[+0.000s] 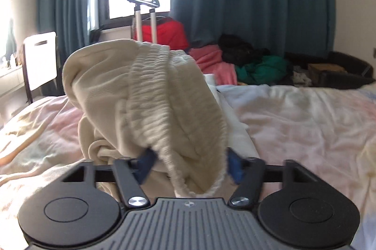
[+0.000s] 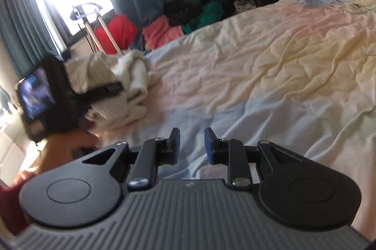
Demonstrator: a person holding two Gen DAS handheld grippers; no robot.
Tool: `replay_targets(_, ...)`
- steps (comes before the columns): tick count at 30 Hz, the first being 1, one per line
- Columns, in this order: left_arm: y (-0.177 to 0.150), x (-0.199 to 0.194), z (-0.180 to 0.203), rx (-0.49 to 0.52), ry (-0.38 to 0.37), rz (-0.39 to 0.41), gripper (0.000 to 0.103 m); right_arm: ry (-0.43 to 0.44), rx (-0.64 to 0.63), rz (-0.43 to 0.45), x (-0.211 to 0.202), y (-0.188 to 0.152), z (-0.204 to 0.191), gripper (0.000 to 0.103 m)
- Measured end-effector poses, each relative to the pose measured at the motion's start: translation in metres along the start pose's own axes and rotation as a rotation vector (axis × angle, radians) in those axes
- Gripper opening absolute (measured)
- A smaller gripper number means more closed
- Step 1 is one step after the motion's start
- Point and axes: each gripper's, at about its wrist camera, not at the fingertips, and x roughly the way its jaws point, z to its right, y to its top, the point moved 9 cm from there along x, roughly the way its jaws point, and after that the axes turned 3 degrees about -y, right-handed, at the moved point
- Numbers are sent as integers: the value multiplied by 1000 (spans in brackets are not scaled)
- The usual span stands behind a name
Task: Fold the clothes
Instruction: 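Grasp the ribbed cuff with the left gripper and lift it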
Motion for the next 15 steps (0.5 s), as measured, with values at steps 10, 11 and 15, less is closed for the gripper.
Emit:
replay_targets(10,37,-110,-41,4,-108,173,17,15,3,33,-3,2,-5,27)
replay_targets(11,35,-126,-47,1,-131,174,17,17,2,40,-7,2,-6,27)
replay_targets(15,12,-195,-70,-15,-233,151,17,26,-15,66,-22,5,-14,27)
